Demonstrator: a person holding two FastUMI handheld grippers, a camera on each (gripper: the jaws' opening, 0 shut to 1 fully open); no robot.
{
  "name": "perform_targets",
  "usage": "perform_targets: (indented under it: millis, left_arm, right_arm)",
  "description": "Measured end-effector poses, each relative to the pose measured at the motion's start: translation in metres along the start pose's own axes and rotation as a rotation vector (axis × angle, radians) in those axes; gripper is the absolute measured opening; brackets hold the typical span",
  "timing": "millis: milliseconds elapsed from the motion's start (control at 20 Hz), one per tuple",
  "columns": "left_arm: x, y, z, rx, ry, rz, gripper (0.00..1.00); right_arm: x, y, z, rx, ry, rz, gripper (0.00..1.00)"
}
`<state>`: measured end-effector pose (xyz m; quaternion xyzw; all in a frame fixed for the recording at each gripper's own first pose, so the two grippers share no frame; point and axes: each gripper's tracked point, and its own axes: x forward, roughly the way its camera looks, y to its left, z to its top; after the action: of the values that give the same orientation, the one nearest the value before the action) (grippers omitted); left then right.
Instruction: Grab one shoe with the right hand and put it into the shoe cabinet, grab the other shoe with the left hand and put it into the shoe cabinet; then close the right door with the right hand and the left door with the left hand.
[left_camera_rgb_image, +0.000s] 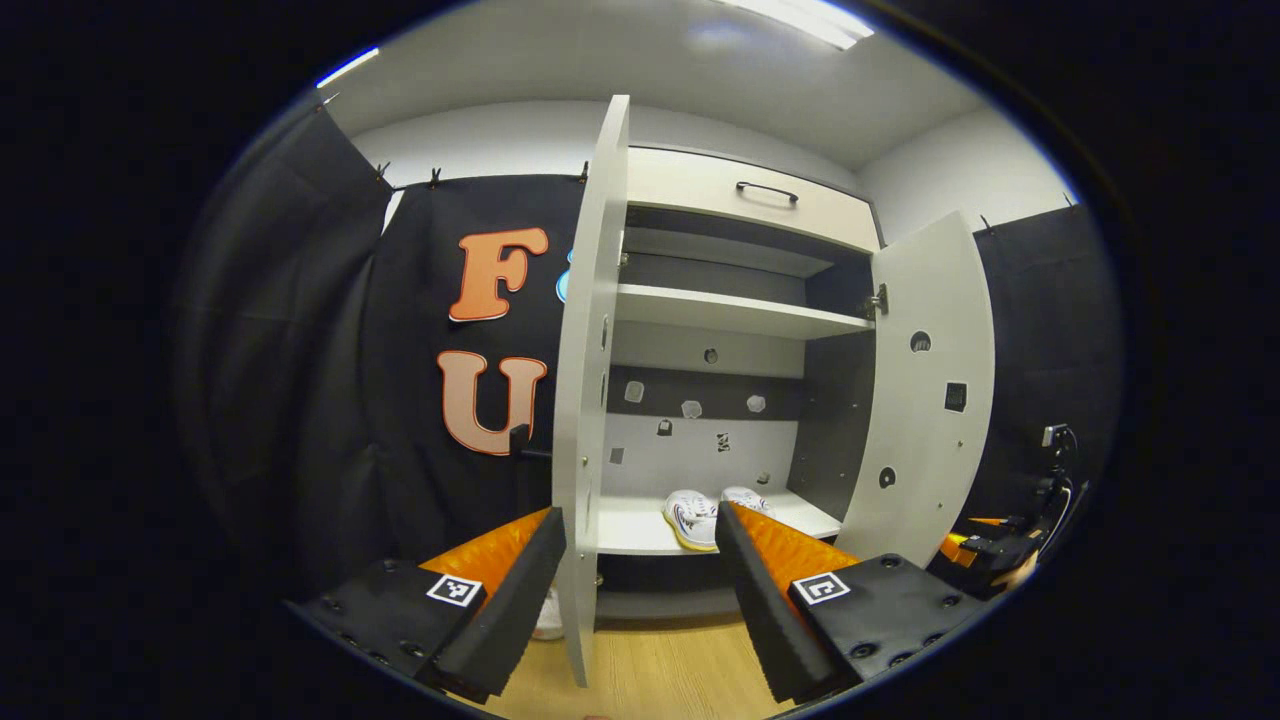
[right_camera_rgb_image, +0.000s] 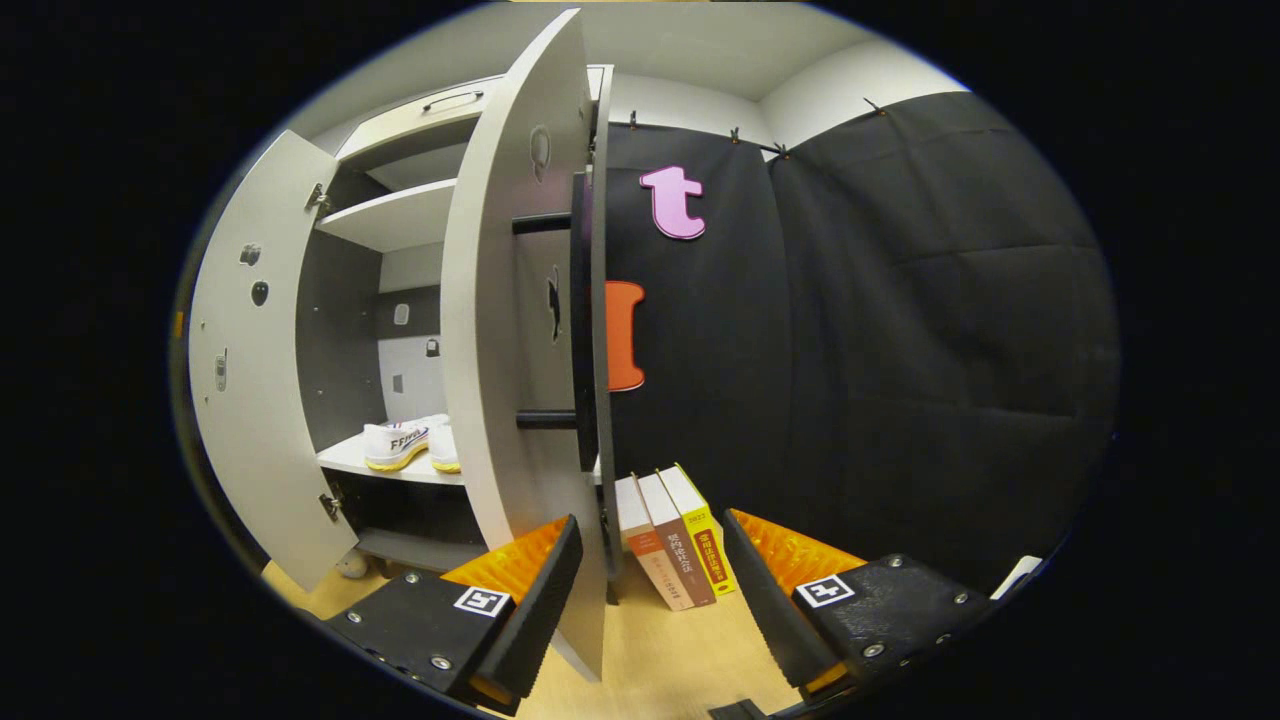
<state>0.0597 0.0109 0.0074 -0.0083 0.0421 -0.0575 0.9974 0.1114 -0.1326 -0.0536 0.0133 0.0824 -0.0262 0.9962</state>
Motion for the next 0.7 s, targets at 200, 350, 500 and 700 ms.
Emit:
perform_targets:
  millis: [200, 350, 500, 700]
  left_arm:
    - [-0.004, 0.017, -0.005, -0.002, 0.009, 0.022, 0.97]
    - [-0.006, 0.031, -0.008, -0.001, 0.018, 0.038, 0.97]
    - [-0.009, 0.05, -0.011, 0.009, 0.02, 0.07, 0.96]
    - [-0.007, 0.071, -0.01, 0.004, 0.018, 0.103, 0.97]
  right_arm:
    - [0.002, 0.035, -0.001, -0.012, 0.0, 0.055, 0.89]
    - [0.009, 0.061, 0.0, -0.016, -0.001, 0.102, 0.89]
    - [0.019, 0.086, -0.004, -0.033, -0.001, 0.139, 0.89]
    - [0.046, 0.118, -0.009, -0.02, 0.011, 0.179, 0.89]
